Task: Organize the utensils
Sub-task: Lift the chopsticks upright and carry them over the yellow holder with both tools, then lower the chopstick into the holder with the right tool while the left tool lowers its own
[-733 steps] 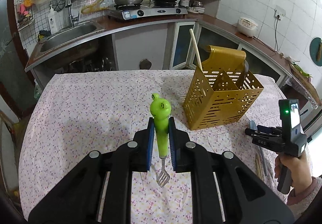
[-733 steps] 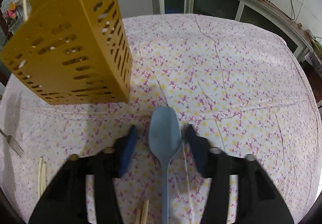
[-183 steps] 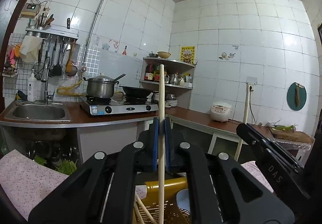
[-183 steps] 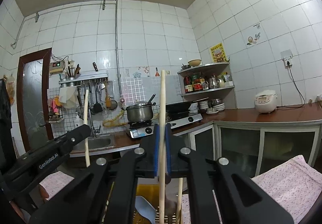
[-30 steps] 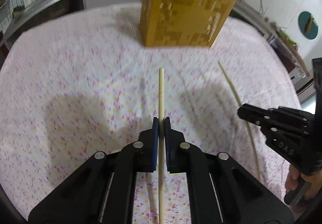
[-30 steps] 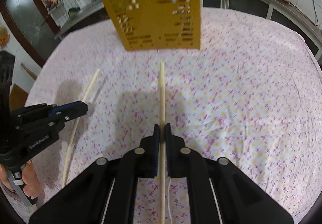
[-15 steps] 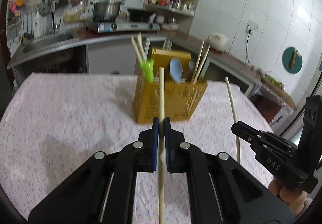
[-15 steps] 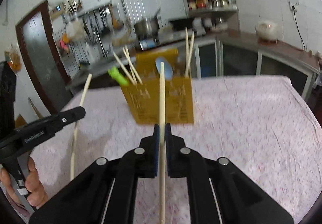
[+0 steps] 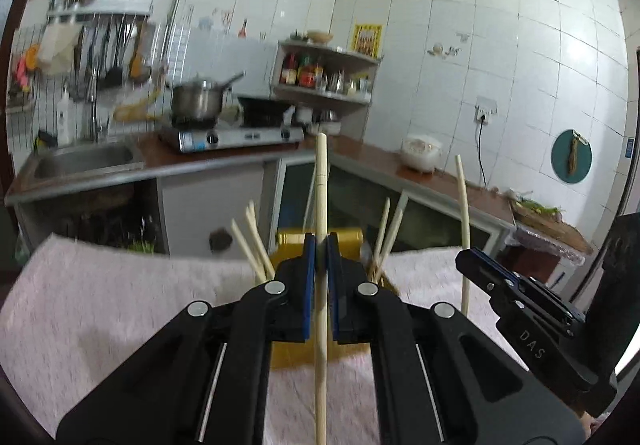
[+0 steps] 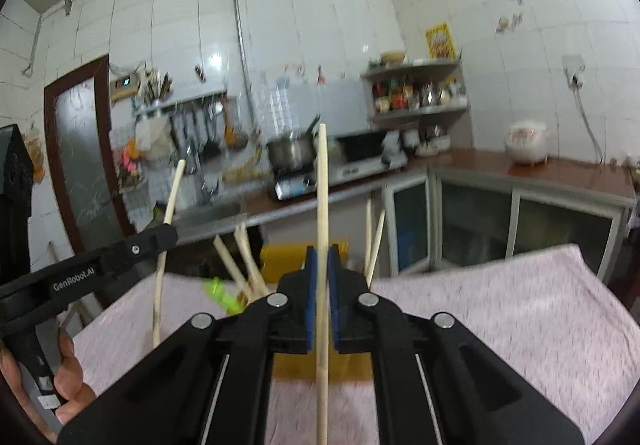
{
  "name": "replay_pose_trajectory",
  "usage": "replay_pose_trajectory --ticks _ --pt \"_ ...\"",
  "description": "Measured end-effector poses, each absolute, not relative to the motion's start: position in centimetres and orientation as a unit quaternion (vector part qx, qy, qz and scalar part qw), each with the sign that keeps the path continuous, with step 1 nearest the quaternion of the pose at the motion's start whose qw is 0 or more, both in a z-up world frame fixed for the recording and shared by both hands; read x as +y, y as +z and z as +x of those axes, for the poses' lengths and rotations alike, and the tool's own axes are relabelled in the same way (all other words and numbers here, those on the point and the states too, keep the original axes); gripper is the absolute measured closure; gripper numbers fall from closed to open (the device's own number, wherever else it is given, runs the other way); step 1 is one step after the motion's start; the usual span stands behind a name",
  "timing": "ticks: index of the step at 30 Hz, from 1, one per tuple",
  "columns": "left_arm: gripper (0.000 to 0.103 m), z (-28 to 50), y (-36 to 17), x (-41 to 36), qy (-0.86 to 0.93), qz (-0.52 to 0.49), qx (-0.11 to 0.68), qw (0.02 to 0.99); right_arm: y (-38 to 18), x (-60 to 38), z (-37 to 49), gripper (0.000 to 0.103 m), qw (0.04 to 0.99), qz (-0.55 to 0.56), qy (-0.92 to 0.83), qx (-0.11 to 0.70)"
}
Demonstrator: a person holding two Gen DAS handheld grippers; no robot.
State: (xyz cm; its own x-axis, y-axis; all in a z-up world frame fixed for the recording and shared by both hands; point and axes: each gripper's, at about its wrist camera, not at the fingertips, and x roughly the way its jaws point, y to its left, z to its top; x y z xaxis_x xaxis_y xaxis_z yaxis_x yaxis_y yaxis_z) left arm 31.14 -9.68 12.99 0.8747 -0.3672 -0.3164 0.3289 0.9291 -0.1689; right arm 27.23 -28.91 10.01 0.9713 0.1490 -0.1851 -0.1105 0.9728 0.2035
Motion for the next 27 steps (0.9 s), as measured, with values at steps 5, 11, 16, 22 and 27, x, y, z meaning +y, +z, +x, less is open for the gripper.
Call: replay_pose_trajectory --ticks 5,11,16,22,27 --pt "0.098 33.2 14.3 -10.4 -0.186 -0.069 0.110 0.974 11.0 -29.2 29.2 0.097 0.992 0.098 0.063 0.043" --pt "0.098 35.8 15.4 -11.3 -0.176 -0.059 0.056 0.981 11.6 -29.4 31.9 0.097 0.993 0.099 0.064 -0.008" --pt "0.098 37.2 15.3 -12.0 -0.175 -0.041 0.039 0.983 11.5 -29.3 34.2 0.097 0.992 0.100 0.069 -0.020" --pt "0.098 38.0 13.4 -12.6 -0.172 -0.021 0.034 0.984 10.2 -29.3 36.4 0.097 0.990 0.113 0.078 -0.031" --pt "0.098 39.0 11.9 -12.5 -0.164 -0.017 0.040 0.985 8.0 -29.0 37.7 0.097 0.992 0.106 0.068 -0.020"
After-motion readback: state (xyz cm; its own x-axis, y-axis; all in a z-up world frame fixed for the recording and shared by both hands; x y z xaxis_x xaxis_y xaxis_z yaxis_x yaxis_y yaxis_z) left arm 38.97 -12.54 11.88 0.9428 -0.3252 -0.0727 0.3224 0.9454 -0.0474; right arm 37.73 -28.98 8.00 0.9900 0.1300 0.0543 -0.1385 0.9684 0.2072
